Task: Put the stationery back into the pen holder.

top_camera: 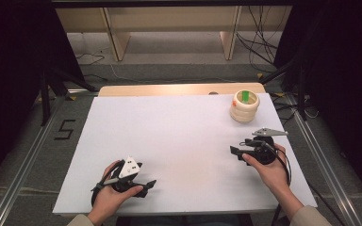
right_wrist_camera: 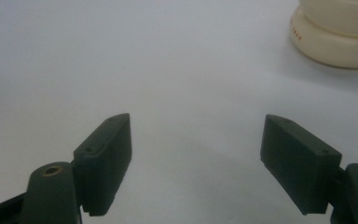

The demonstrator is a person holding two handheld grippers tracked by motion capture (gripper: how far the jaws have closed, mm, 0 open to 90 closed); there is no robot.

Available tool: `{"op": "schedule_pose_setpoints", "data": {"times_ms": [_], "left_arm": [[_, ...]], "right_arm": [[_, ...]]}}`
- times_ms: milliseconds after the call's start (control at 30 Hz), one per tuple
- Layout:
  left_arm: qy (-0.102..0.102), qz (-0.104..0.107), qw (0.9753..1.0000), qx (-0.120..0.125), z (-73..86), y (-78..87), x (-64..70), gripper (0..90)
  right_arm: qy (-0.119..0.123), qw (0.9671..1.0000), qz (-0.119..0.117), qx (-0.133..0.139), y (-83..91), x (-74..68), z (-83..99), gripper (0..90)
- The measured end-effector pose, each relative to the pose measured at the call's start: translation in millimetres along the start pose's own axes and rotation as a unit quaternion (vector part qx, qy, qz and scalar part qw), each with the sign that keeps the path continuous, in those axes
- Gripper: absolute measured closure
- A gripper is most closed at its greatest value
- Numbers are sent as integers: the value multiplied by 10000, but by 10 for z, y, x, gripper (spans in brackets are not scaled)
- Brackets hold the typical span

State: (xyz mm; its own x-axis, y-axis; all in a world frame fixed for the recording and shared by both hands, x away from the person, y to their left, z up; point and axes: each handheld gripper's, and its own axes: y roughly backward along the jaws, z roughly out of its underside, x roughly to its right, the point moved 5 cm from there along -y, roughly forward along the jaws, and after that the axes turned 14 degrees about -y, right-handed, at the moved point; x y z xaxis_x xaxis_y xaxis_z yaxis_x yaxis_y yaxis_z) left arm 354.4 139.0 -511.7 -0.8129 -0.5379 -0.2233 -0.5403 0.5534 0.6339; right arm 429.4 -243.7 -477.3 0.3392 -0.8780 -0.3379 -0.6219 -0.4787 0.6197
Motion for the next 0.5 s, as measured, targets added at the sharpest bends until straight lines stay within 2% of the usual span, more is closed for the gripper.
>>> {"op": "schedule_pose_setpoints", "data": {"times_ms": [200, 367, 500], "left_arm": [[6, 12, 10000, -4, 0, -1, 4, 195], [-16, 11, 10000, 8, -7, -3, 10, 194], [64, 144, 9998, 93, -41, -10, 52, 193]], "right_arm": [[166, 9996, -179, -134, 22, -55, 178, 248], [189, 9993, -285, -177, 47, -77, 261, 242], [159, 9992, -312, -194, 59, -66, 299, 233]]}}
